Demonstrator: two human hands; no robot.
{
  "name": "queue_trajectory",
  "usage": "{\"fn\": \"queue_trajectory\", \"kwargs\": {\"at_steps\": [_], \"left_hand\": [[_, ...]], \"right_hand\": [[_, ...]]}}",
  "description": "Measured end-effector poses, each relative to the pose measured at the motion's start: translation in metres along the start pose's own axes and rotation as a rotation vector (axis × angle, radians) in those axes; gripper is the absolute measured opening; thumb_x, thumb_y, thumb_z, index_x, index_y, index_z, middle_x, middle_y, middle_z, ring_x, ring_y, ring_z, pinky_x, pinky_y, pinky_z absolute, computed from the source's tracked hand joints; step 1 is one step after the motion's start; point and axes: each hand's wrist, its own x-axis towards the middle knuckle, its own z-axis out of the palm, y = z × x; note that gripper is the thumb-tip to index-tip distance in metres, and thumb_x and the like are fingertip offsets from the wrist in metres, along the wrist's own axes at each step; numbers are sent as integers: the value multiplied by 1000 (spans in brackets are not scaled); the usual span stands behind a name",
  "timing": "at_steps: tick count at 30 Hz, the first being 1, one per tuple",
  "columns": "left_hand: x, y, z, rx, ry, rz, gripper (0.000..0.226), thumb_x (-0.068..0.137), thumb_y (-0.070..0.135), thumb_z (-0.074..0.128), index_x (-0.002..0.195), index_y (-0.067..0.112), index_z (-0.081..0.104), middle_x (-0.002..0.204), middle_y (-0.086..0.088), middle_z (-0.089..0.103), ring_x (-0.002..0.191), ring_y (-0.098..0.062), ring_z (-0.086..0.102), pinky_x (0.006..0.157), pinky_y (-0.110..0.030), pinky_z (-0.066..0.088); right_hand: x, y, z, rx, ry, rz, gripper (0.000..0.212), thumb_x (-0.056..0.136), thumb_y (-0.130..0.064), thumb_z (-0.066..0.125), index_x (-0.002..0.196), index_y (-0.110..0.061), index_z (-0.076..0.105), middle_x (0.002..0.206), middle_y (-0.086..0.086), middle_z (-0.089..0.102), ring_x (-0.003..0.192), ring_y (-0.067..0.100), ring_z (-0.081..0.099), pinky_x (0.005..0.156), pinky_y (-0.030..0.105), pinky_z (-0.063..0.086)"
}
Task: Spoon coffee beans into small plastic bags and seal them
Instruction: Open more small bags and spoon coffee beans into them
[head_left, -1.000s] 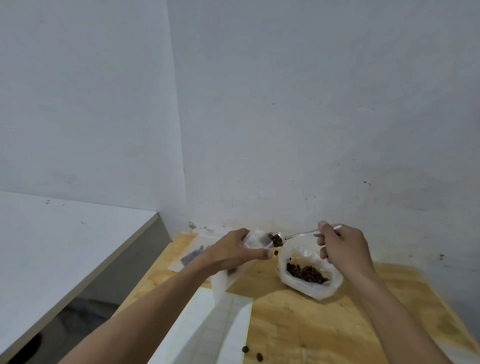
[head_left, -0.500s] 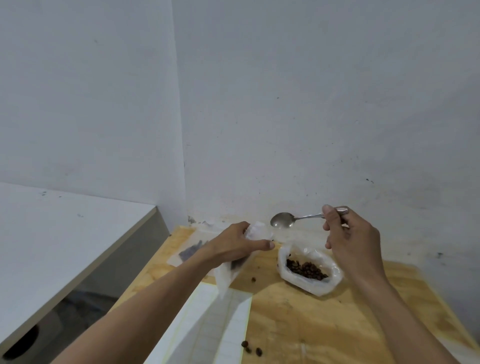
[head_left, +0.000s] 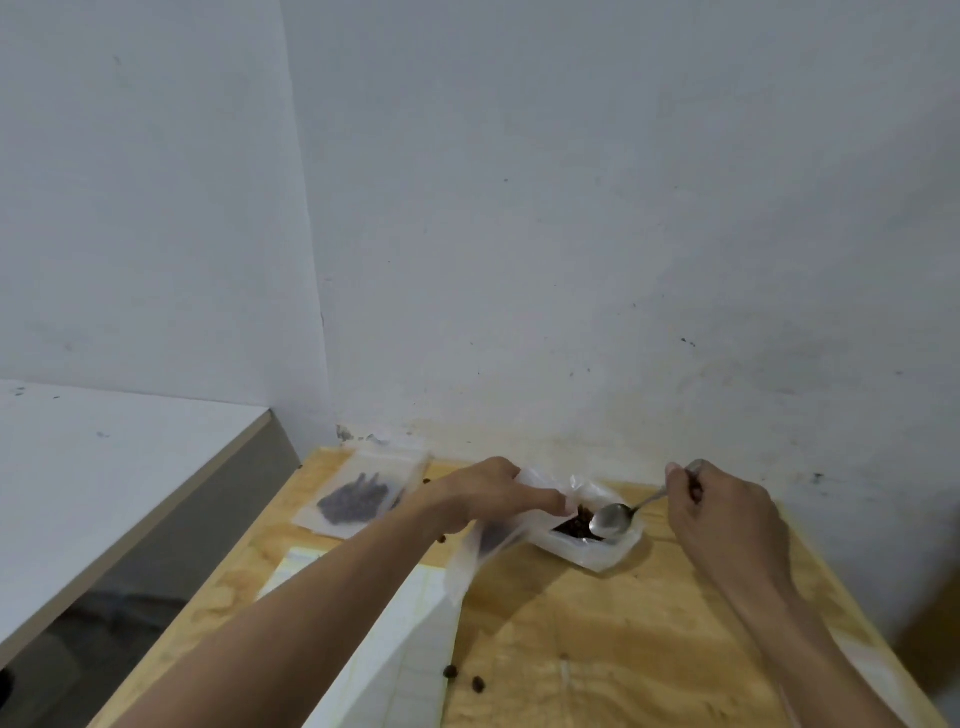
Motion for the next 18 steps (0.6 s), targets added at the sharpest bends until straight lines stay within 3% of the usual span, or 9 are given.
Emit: {"fn": "queue_trajectory", "kwargs": {"at_steps": [2, 3, 5, 8, 12, 15, 18], "left_hand": [[2, 5, 5, -16, 40, 13, 61, 62, 70, 81, 89, 17, 67, 83, 7, 62, 78, -10, 65, 68, -22, 46], [2, 8, 7, -29, 61, 26, 54, 64, 68, 82, 79, 19, 62, 69, 11, 56, 60, -5, 57, 56, -20, 40], [4, 14, 10, -57, 89, 64, 47, 67, 63, 82, 72, 21, 61, 52, 18, 51, 49, -3, 49, 49, -18, 35], [0, 22, 11, -75, 62, 107, 45, 69, 62, 82, 65, 25, 57, 45, 21, 46, 41, 1, 44, 46, -16, 33], [-2, 13, 6, -59, 94, 39, 56, 65, 67, 81, 88, 18, 66, 71, 11, 52, 66, -9, 52, 60, -23, 36], [-5, 1, 3, -5, 143, -3, 59, 66, 69, 79, 94, 18, 65, 82, 8, 59, 75, -11, 56, 63, -26, 39], [-8, -4, 0, -26, 171, 74, 63, 64, 70, 80, 98, 18, 65, 91, 4, 67, 85, -16, 63, 77, -31, 48]], "right_hand": [[-6, 3, 7, 11, -29, 54, 40, 102, -32, 53, 67, -14, 60, 52, 0, 52, 53, 31, 52, 48, 30, 32], [-9, 5, 10, 23, -49, 100, 41, 102, -32, 52, 67, -13, 59, 53, 1, 53, 54, 31, 49, 48, 31, 32], [-11, 8, 17, 98, -97, 213, 43, 102, -29, 51, 65, -9, 59, 55, 6, 58, 56, 32, 52, 50, 34, 38], [-12, 14, 23, 304, -204, 424, 43, 100, -21, 54, 64, -1, 67, 52, 13, 66, 50, 31, 62, 56, 36, 50], [-12, 22, 22, 430, -223, 543, 40, 96, -21, 58, 61, -8, 72, 42, 6, 64, 51, 31, 62, 59, 37, 51], [-5, 21, 16, 452, -195, 543, 40, 95, -23, 58, 59, -11, 72, 41, 3, 64, 51, 30, 61, 54, 34, 46], [5, 17, 8, 475, -178, 538, 40, 95, -26, 59, 60, -11, 71, 39, 3, 63, 51, 29, 61, 53, 33, 43]]}}
